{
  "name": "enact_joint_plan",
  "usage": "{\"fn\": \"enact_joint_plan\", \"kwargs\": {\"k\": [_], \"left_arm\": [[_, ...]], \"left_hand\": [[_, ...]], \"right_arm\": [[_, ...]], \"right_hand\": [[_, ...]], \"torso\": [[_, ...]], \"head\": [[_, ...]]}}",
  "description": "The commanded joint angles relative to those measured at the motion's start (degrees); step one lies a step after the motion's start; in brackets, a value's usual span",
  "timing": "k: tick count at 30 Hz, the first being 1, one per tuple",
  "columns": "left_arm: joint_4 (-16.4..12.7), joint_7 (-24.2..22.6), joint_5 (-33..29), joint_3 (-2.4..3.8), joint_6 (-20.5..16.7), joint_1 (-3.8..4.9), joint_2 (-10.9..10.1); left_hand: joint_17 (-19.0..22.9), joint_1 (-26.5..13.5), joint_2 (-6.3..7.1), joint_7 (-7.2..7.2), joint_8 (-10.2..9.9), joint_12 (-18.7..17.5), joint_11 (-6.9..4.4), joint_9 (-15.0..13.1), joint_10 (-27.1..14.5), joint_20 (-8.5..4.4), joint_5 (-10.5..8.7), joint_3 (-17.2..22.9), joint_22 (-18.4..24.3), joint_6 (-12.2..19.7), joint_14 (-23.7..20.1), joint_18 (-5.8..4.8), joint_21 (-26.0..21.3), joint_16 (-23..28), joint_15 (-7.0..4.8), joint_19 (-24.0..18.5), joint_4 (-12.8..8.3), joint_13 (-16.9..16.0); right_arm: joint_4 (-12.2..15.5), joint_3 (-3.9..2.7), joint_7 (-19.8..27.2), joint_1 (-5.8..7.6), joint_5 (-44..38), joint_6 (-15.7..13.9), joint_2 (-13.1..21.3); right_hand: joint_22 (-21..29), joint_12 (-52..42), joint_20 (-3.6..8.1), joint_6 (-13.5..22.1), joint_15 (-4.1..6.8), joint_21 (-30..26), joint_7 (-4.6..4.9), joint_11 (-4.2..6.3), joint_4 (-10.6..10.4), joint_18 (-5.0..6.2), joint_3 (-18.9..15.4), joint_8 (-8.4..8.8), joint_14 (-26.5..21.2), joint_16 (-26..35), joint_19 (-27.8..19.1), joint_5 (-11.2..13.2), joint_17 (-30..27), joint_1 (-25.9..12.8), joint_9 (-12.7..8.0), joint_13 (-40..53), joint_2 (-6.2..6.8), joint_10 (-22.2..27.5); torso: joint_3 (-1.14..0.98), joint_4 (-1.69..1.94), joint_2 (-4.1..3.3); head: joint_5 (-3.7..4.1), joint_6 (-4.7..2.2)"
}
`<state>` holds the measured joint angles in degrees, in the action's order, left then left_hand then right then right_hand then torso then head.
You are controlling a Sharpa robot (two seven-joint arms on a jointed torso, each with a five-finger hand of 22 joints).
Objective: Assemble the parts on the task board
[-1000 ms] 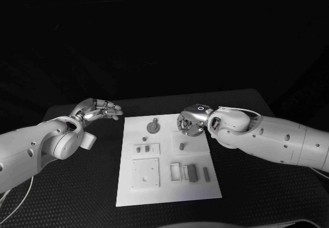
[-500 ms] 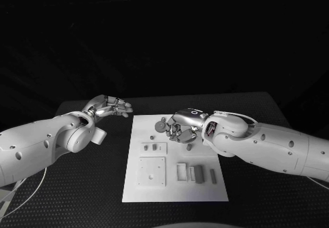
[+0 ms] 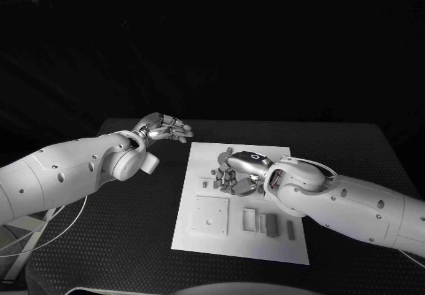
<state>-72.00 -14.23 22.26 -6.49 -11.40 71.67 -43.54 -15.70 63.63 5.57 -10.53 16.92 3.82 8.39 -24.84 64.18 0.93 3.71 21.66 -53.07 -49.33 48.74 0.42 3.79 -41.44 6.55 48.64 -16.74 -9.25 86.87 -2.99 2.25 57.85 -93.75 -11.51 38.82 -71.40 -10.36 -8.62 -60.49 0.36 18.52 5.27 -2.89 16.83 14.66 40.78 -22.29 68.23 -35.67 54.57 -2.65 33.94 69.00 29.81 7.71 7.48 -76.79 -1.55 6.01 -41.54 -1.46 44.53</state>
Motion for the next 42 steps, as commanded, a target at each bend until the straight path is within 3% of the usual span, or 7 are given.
{"fn": "enact_joint_plan", "kwargs": {"k": [1, 7, 17, 25, 36, 42], "left_arm": [[0.0, -0.44, -0.44, 0.04, 0.39, 0.08, 0.15], [0.1, -0.41, -0.44, 0.04, 0.42, 0.08, 0.26], [0.1, -0.34, -0.44, 0.04, 0.49, 0.08, 0.27], [0.09, -0.28, -0.44, 0.04, 0.49, 0.09, 0.21], [0.05, -0.29, -0.44, 0.04, 0.54, 0.09, 0.23], [0.03, -0.26, -0.44, 0.04, 0.52, 0.09, 0.26]], "left_hand": [[-0.09, 0.45, -0.3, -0.01, 0.03, 0.12, 0.12, 0.06, -0.41, 0.01, -0.22, -0.39, 0.1, 0.34, 0.5, 0.3, 0.06, 0.29, -0.02, 0.43, 0.07, 0.06], [-0.13, 0.48, -0.29, -0.01, 0.04, 0.13, 0.12, 0.06, -0.39, 0.0, -0.23, -0.4, 0.14, 0.32, 0.51, 0.29, 0.06, 0.32, -0.02, 0.43, 0.07, 0.07], [-0.2, 0.5, -0.28, 0.0, 0.05, 0.15, 0.11, 0.07, -0.38, 0.0, -0.23, -0.44, 0.22, 0.31, 0.53, 0.28, 0.06, 0.39, -0.02, 0.45, 0.08, 0.1], [-0.24, 0.51, -0.27, 0.0, 0.06, 0.15, 0.11, 0.07, -0.38, 0.0, -0.23, -0.45, 0.25, 0.31, 0.53, 0.27, 0.05, 0.42, -0.02, 0.45, 0.08, 0.12], [-0.31, 0.52, -0.3, 0.01, 0.07, 0.16, 0.11, 0.08, -0.38, -0.01, -0.23, -0.47, 0.32, 0.28, 0.54, 0.26, 0.05, 0.48, -0.02, 0.47, 0.09, 0.15], [-0.34, 0.53, -0.3, 0.02, 0.09, 0.16, 0.11, 0.08, -0.37, -0.01, -0.23, -0.49, 0.36, 0.26, 0.55, 0.25, 0.05, 0.51, -0.02, 0.48, 0.09, 0.17]], "right_arm": [[-0.65, 0.17, 1.38, -0.6, -2.39, 0.45, -0.71], [-1.15, 0.36, 1.46, -1.3, -3.38, 0.6, -1.27], [-1.78, 1.42, 1.59, -1.96, -4.19, 1.28, -1.58], [-1.72, 2.01, 1.55, -2.04, -4.84, 1.75, -1.4], [-2.49, 3.73, 1.33, -2.21, -6.73, 0.87, -2.05], [-2.69, 3.86, 1.19, -2.29, -7.3, 0.31, -2.18]], "right_hand": [[-0.07, 0.33, -0.04, 0.28, 0.08, -0.39, 0.3, -0.3, -0.02, 0.34, -0.06, 0.24, -0.3, 0.32, 0.13, -0.14, 0.06, -0.3, 0.1, 0.08, -0.48, -0.02], [-0.09, 0.34, -0.04, 0.29, 0.08, -0.41, 0.3, -0.3, -0.01, 0.34, -0.06, 0.24, -0.3, 0.33, 0.13, -0.14, 0.08, -0.29, 0.13, 0.09, -0.49, -0.02], [-0.11, 0.36, -0.03, 0.31, 0.08, -0.42, 0.3, -0.3, -0.01, 0.34, -0.07, 0.25, -0.29, 0.35, 0.14, -0.14, 0.1, -0.28, 0.16, 0.12, -0.5, -0.03], [-0.11, 0.37, -0.03, 0.31, 0.08, -0.43, 0.31, -0.3, -0.01, 0.34, -0.08, 0.25, -0.29, 0.36, 0.14, -0.14, 0.11, -0.29, 0.18, 0.13, -0.49, -0.03], [-0.14, 0.4, -0.04, 0.35, 0.08, -0.46, 0.32, -0.31, -0.01, 0.34, -0.1, 0.27, -0.29, 0.39, 0.14, -0.14, 0.15, -0.29, 0.23, 0.17, -0.51, -0.02], [-0.15, 0.42, -0.04, 0.36, 0.07, -0.47, 0.32, -0.31, -0.01, 0.34, -0.1, 0.27, -0.29, 0.41, 0.14, -0.14, 0.16, -0.28, 0.26, 0.19, -0.52, -0.02]], "torso": [[0.0, 0.08, -0.07], [-0.03, 0.01, -0.08], [-0.06, -0.07, -0.07], [-0.07, -0.08, -0.06], [-0.07, -0.06, -0.06], [-0.05, 0.02, -0.06]], "head": [[-1.07, 0.48], [-2.13, 1.05], [-3.39, 1.83], [-3.77, 2.12], [-4.29, 2.49], [-4.4, 2.66]]}}
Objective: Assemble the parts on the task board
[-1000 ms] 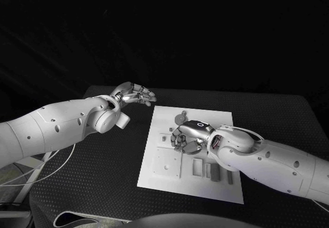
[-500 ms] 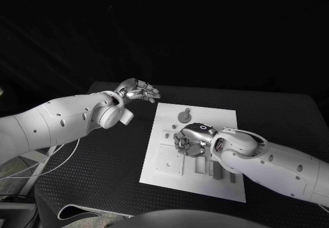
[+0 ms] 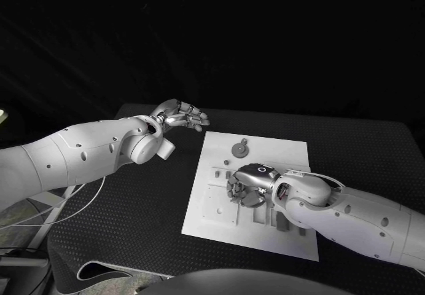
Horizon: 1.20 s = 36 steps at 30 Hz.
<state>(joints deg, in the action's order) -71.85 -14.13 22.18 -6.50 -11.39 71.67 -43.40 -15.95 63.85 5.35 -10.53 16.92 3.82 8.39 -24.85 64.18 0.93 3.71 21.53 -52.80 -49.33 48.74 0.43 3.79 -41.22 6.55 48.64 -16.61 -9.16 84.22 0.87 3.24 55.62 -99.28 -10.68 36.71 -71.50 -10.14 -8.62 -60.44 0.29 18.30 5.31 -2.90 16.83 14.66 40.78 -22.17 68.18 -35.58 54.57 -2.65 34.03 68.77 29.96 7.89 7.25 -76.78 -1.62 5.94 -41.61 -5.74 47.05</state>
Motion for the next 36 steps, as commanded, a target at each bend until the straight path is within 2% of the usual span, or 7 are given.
{"fn": "enact_joint_plan", "kwargs": {"k": [1, 27, 36], "left_arm": [[-0.12, -0.36, -0.36, 0.05, 0.52, 0.08, 0.12], [-0.16, -0.13, -0.36, 0.05, 0.68, 0.09, 0.08], [-0.13, -0.1, -0.36, 0.05, 0.73, 0.09, 0.06]], "left_hand": [[-0.1, 0.31, -0.08, 0.02, 0.09, 0.17, 0.11, 0.09, -0.37, -0.01, -0.23, -0.36, 0.1, 0.26, 0.55, 0.24, 0.05, 0.3, -0.02, 0.48, -0.04, 0.07], [-0.26, 0.3, -0.08, 0.02, 0.09, 0.17, 0.12, 0.12, -0.37, -0.02, -0.24, -0.43, 0.25, 0.26, 0.57, 0.21, 0.05, 0.44, -0.02, 0.49, -0.03, 0.15], [-0.31, 0.3, -0.09, 0.01, 0.08, 0.17, 0.12, 0.14, -0.37, -0.02, -0.24, -0.46, 0.3, 0.28, 0.57, 0.2, 0.05, 0.49, -0.01, 0.5, -0.03, 0.17]], "right_arm": [[-0.07, 0.01, 0.2, -0.05, -1.79, -0.5, -0.09], [-0.11, 0.1, 0.15, -0.21, -2.15, -0.02, -0.57], [-0.19, 0.17, -0.37, -0.21, -2.85, 0.03, -0.47]], "right_hand": [[-0.06, 0.21, -0.03, 0.31, 0.14, -0.25, 0.28, -0.3, -0.01, 0.34, -0.1, 0.15, -0.24, 0.33, 0.14, -0.14, 0.07, -0.05, 0.1, 0.01, -0.29, -0.03], [-0.14, 0.29, -0.03, 0.34, 0.14, -0.31, 0.28, -0.3, -0.01, 0.34, -0.14, 0.17, -0.22, 0.4, 0.15, -0.14, 0.16, -0.03, 0.24, 0.11, -0.27, -0.04], [-0.17, 0.31, -0.03, 0.35, 0.14, -0.33, 0.28, -0.3, -0.01, 0.34, -0.16, 0.17, -0.22, 0.43, 0.15, -0.14, 0.19, -0.03, 0.29, 0.14, -0.27, -0.04]], "torso": [[0.01, 0.09, 0.01], [0.07, 0.03, 0.03], [0.01, 0.02, 0.03]], "head": [[-0.11, 0.14], [-0.71, 0.39], [-0.81, 0.38]]}}
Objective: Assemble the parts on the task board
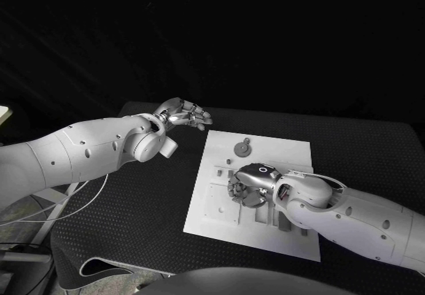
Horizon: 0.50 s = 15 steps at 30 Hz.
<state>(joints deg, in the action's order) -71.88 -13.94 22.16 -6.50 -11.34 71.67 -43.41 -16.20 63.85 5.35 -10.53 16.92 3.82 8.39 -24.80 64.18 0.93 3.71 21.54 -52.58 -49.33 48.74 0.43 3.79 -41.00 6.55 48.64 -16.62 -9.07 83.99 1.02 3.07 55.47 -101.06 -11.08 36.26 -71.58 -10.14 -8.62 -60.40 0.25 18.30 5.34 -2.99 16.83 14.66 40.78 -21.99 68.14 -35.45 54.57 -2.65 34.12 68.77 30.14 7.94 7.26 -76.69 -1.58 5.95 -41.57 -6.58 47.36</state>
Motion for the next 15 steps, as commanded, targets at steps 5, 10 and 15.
{"fn": "enact_joint_plan", "kwargs": {"k": [5, 10, 15], "left_arm": [[-0.08, -0.29, -0.34, 0.05, 0.72, 0.09, 0.12], [-0.11, -0.24, -0.34, 0.05, 0.71, 0.09, 0.08], [-0.16, -0.23, -0.34, 0.05, 0.69, 0.09, 0.08]], "left_hand": [[-0.08, 0.3, -0.09, 0.01, 0.08, 0.17, 0.12, 0.1, -0.38, -0.02, -0.24, -0.48, 0.1, 0.28, 0.57, 0.2, 0.05, 0.3, -0.01, 0.5, -0.03, 0.09], [-0.11, 0.3, -0.1, 0.01, 0.08, 0.16, 0.13, 0.11, -0.38, -0.02, -0.24, -0.48, 0.13, 0.29, 0.58, 0.2, 0.05, 0.32, -0.01, 0.5, -0.03, 0.11], [-0.13, 0.31, -0.1, 0.0, 0.08, 0.17, 0.13, 0.11, -0.38, -0.02, -0.23, -0.49, 0.15, 0.29, 0.58, 0.19, 0.05, 0.35, -0.01, 0.5, -0.03, 0.12]], "right_arm": [[0.04, 0.02, -0.18, -0.05, -1.17, 0.56, -0.05], [-0.05, 0.03, -0.23, -0.05, -1.28, 0.93, -0.11], [-0.35, 0.18, -0.53, -0.05, -1.56, 1.55, -0.41]], "right_hand": [[-0.09, 0.33, -0.03, 0.32, 0.18, -0.34, 0.25, -0.21, -0.01, 0.34, -0.16, 0.0, -0.17, 0.3, 0.16, -0.14, 0.11, -0.04, 0.13, 0.1, -0.28, -0.13], [-0.1, 0.34, -0.04, 0.32, 0.17, -0.36, 0.25, -0.21, -0.01, 0.34, -0.17, 0.01, -0.17, 0.31, 0.15, -0.14, 0.12, -0.05, 0.15, 0.12, -0.27, -0.14], [-0.12, 0.36, -0.04, 0.34, 0.17, -0.38, 0.26, -0.21, -0.02, 0.34, -0.18, 0.02, -0.18, 0.34, 0.14, -0.14, 0.14, -0.06, 0.17, 0.14, -0.27, -0.13]], "torso": [[-0.04, -0.03, 0.0], [-0.05, -0.03, -0.02], [-0.02, -0.04, -0.02]], "head": [[0.05, 0.11], [0.06, 0.13], [0.08, 0.12]]}}
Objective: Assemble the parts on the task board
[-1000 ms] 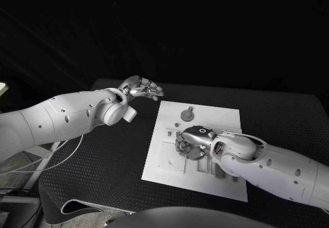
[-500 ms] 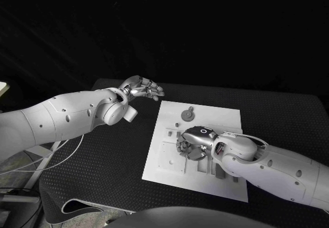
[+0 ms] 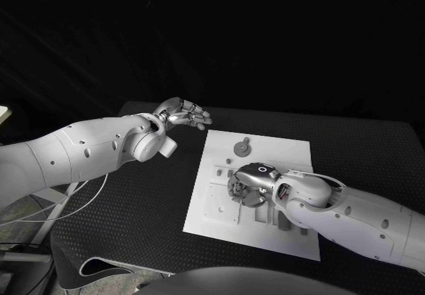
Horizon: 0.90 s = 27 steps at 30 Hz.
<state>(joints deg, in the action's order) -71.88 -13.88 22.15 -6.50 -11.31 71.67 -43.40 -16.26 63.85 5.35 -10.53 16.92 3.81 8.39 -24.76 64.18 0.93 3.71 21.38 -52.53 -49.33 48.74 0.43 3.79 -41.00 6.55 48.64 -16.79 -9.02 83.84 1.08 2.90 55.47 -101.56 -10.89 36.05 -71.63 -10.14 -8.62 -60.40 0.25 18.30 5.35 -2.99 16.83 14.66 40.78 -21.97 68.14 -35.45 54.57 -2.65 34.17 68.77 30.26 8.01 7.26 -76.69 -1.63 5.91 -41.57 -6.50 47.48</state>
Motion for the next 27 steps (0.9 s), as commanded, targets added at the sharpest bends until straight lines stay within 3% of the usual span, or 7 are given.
{"fn": "enact_joint_plan", "kwargs": {"k": [1, 7, 12, 23, 27], "left_arm": [[-0.17, -0.29, -0.33, 0.05, 0.66, 0.09, 0.08], [-0.13, -0.28, -0.33, 0.05, 0.64, 0.09, 0.16], [-0.16, -0.27, -0.33, 0.05, 0.65, 0.09, 0.19], [-0.23, -0.11, -0.33, 0.05, 0.71, 0.09, 0.1], [-0.27, -0.06, -0.33, 0.05, 0.66, 0.1, -0.01]], "left_hand": [[-0.08, 0.31, -0.1, 0.0, 0.08, 0.17, 0.13, 0.07, -0.38, -0.02, -0.23, -0.34, 0.1, 0.29, 0.58, 0.19, 0.05, 0.35, -0.01, 0.5, 0.14, 0.07], [-0.1, 0.32, -0.1, 0.0, 0.08, 0.17, 0.13, 0.07, -0.37, -0.03, -0.23, -0.34, 0.12, 0.29, 0.58, 0.18, 0.05, 0.37, -0.01, 0.5, 0.14, 0.08], [-0.13, 0.32, -0.1, 0.01, 0.08, 0.18, 0.12, 0.08, -0.37, -0.03, -0.24, -0.36, 0.15, 0.29, 0.59, 0.18, 0.05, 0.39, -0.01, 0.5, 0.14, 0.09], [-0.19, 0.33, -0.09, 0.01, 0.09, 0.18, 0.12, 0.08, -0.36, -0.03, -0.24, -0.38, 0.2, 0.28, 0.6, 0.17, 0.05, 0.44, -0.01, 0.51, 0.14, 0.12], [-0.21, 0.32, -0.08, 0.01, 0.09, 0.18, 0.12, 0.09, -0.36, -0.03, -0.24, -0.4, 0.22, 0.28, 0.6, 0.17, 0.05, 0.46, -0.01, 0.51, 0.14, 0.13]], "right_arm": [[-0.36, 0.17, -0.51, -0.05, -1.21, 1.83, -0.31], [-1.33, 0.66, -1.06, -0.05, -1.26, 4.18, -0.96], [-1.72, 1.4, -1.23, -0.05, -1.39, 4.3, -1.81], [-1.81, 1.67, -2.31, -0.04, -2.12, 5.73, -2.12], [-1.87, 1.74, -2.52, -0.04, -2.13, 5.02, -2.08]], "right_hand": [[-0.07, 0.36, -0.04, 0.34, 0.17, -0.38, 0.25, -0.22, -0.02, 0.34, -0.18, 0.0, -0.19, 0.34, 0.14, -0.14, 0.09, -0.06, 0.06, 0.08, -0.27, -0.13], [-0.1, 0.47, -0.08, 0.44, 0.12, -0.49, 0.29, -0.26, -0.02, 0.33, -0.19, 0.07, -0.28, 0.45, 0.03, -0.14, 0.12, -0.12, 0.12, 0.11, -0.33, -0.04], [-0.13, 0.57, -0.12, 0.53, 0.07, -0.6, 0.32, -0.31, -0.02, 0.32, -0.2, 0.13, -0.37, 0.53, -0.09, -0.14, 0.16, -0.16, 0.17, 0.15, -0.39, 0.04], [-0.18, 0.66, -0.16, 0.6, 0.03, -0.68, 0.36, -0.35, -0.02, 0.31, -0.24, 0.19, -0.43, 0.61, -0.18, -0.14, 0.21, -0.23, 0.23, 0.19, -0.41, 0.11], [-0.22, 0.75, -0.19, 0.68, -0.02, -0.76, 0.39, -0.39, -0.02, 0.3, -0.27, 0.25, -0.52, 0.69, -0.27, -0.14, 0.24, -0.29, 0.27, 0.22, -0.42, 0.19]], "torso": [[0.03, 0.02, -0.02], [0.02, 0.09, 0.0], [0.05, 0.06, -0.02], [0.1, 0.03, 0.01], [0.01, -0.01, -0.03]], "head": [[0.0, 0.02], [-0.01, 0.2], [0.03, 0.47], [0.08, 0.6], [0.04, 0.61]]}}
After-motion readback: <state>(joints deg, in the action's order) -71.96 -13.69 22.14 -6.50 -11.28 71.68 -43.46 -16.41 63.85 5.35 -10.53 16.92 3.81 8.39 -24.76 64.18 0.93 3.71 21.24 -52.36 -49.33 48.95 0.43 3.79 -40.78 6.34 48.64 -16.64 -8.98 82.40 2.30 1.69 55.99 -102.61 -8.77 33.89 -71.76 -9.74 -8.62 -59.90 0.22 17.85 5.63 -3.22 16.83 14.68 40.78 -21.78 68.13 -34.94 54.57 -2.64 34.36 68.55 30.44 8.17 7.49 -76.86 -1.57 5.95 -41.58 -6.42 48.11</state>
